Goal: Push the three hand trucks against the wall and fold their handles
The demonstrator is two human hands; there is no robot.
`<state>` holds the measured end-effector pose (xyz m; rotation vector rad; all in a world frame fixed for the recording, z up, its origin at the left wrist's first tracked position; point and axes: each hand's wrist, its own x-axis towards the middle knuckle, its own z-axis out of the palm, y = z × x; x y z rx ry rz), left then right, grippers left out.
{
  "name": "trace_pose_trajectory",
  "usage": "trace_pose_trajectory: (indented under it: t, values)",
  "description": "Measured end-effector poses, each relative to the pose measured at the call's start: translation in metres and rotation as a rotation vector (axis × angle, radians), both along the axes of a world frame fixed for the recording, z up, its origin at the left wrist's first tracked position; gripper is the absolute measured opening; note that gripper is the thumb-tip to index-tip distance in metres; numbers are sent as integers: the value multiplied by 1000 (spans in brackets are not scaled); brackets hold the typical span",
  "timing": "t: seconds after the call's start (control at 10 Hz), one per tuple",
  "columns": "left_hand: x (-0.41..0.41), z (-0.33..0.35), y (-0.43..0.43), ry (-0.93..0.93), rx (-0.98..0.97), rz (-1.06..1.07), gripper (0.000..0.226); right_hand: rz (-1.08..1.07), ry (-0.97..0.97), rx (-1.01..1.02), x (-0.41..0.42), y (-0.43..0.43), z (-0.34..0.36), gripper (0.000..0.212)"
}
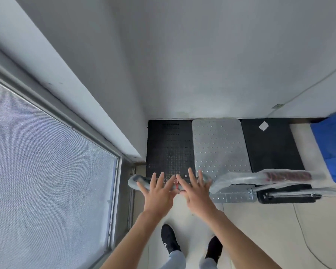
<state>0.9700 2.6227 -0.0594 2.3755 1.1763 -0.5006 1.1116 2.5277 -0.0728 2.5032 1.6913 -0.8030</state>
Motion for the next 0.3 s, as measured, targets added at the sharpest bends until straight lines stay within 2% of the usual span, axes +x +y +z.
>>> trace_pose_trajectory:
  t: [0.2,0.3]
  values:
    - [-1,13,-12,28,-83,29,52,-36,81,-38,1,-17,20,60]
    - [17,32,-26,-62,-100,64,53,-126,134,-16,11,-33,41,62]
